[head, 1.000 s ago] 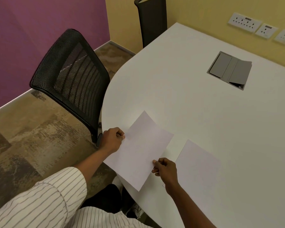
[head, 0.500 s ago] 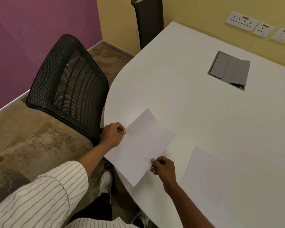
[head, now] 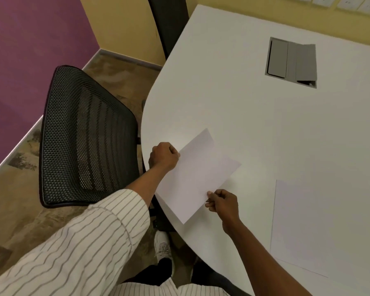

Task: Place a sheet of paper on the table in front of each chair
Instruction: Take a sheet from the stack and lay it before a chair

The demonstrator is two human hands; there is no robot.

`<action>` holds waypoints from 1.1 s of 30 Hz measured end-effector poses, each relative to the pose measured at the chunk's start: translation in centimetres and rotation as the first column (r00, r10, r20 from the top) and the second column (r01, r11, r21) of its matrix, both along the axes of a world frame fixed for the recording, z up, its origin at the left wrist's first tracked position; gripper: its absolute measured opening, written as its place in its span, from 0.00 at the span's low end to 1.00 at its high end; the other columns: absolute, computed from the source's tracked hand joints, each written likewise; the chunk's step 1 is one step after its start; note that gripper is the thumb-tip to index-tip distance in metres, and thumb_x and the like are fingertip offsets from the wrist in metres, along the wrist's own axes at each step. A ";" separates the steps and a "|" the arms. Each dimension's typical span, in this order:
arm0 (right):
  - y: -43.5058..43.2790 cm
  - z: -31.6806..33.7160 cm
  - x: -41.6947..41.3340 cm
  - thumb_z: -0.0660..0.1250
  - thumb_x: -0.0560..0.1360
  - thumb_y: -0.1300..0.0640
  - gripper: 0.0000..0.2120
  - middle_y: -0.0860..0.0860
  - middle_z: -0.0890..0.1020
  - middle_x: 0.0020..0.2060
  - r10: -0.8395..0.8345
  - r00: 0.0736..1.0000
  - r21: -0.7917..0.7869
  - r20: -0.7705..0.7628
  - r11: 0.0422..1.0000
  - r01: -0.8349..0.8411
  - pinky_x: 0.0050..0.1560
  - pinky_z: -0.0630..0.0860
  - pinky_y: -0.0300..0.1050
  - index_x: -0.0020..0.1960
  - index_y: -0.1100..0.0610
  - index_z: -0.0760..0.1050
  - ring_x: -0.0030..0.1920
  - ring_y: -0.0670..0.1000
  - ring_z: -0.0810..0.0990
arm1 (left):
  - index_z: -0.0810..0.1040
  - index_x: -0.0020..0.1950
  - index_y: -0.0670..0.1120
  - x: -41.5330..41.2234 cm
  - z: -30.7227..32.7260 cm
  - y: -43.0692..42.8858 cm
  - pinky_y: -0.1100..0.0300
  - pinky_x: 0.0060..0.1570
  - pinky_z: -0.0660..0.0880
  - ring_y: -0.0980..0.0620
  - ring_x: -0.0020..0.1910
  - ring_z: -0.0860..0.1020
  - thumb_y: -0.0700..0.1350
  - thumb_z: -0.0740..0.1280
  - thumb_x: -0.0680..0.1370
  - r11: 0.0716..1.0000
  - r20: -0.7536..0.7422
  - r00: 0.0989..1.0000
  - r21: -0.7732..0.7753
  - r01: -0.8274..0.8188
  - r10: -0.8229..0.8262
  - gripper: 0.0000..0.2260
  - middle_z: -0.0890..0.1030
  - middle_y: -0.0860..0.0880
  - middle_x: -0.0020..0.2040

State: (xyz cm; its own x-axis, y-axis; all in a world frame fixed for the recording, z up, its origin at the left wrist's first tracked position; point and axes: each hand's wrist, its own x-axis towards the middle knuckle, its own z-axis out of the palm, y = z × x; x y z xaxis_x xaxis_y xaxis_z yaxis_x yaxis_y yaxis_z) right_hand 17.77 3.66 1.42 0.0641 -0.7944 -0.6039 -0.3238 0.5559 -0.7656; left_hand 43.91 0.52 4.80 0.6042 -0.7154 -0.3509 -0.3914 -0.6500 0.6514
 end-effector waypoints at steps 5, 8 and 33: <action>-2.3 -0.6 1.9 0.75 0.80 0.59 0.10 0.60 0.88 0.38 -0.003 1.000 0.024 0.024 1.000 0.003 0.41 0.84 0.45 0.45 0.66 0.81 0.36 0.53 0.86 | 0.85 0.44 0.46 1.5 0.0 -4.3 0.46 0.53 0.85 0.42 0.50 0.85 0.44 0.76 0.78 0.999 0.042 0.998 0.025 0.046 -0.047 0.04 0.87 0.45 0.49; -3.7 -1.3 2.7 0.75 0.80 0.59 0.10 0.60 0.89 0.39 0.015 1.000 0.046 0.008 0.999 -0.015 0.41 0.83 0.43 0.44 0.64 0.81 0.36 0.51 0.86 | 0.86 0.44 0.46 2.3 -0.5 -6.2 0.47 0.53 0.85 0.42 0.49 0.85 0.43 0.77 0.77 0.997 0.045 0.997 0.043 0.062 -0.064 0.03 0.87 0.45 0.48; -10.6 -5.9 5.5 0.78 0.76 0.63 0.11 0.59 0.87 0.34 -0.091 0.993 0.345 -0.077 0.932 0.112 0.40 0.85 0.48 0.37 0.65 0.84 0.29 0.57 0.83 | 0.85 0.45 0.47 3.2 -7.6 -15.7 0.51 0.62 0.70 0.43 0.57 0.81 0.41 0.72 0.77 0.947 0.186 0.945 0.229 0.224 -0.268 0.03 0.87 0.48 0.50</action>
State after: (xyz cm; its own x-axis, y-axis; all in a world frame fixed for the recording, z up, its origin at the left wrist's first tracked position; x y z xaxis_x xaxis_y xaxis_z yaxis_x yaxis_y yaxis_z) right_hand 23.30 -6.90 -4.50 -0.0498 -0.5345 -0.8437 -0.2903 0.8160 -0.4998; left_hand 47.15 -15.17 -2.78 0.4946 -0.7784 -0.3865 -0.6702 -0.6248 0.4006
